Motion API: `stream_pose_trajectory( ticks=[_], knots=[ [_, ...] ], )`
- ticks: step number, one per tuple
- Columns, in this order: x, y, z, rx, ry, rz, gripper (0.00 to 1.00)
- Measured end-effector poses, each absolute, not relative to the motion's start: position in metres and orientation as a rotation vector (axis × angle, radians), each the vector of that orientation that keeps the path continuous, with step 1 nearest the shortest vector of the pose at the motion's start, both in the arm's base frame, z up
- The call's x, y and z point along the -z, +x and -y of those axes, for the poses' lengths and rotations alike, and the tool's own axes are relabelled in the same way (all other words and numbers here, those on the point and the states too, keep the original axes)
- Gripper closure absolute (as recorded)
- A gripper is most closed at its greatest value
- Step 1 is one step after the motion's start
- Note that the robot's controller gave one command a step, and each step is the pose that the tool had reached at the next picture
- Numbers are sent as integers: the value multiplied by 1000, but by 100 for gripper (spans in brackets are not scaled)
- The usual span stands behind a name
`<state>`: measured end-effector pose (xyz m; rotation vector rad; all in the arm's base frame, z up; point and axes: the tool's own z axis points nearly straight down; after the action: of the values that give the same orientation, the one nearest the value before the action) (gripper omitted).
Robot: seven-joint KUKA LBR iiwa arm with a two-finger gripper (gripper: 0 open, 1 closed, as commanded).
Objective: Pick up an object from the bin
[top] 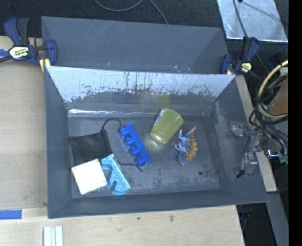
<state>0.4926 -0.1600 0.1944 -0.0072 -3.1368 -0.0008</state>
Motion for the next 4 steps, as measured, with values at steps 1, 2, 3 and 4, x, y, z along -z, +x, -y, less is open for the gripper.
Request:
stream_pose_trajectory(
  ticks=[1, 2, 3, 4],
  knots=[
    [-199, 494, 159, -1, 0, 3144, 0],
    [-151, 515, 135, -2, 276, 3132, 0],
    [-138, 547, 106, -4, 848, 3030, 0],
    [-136, 565, 94, -4, 666, 3078, 0]
  ],
)
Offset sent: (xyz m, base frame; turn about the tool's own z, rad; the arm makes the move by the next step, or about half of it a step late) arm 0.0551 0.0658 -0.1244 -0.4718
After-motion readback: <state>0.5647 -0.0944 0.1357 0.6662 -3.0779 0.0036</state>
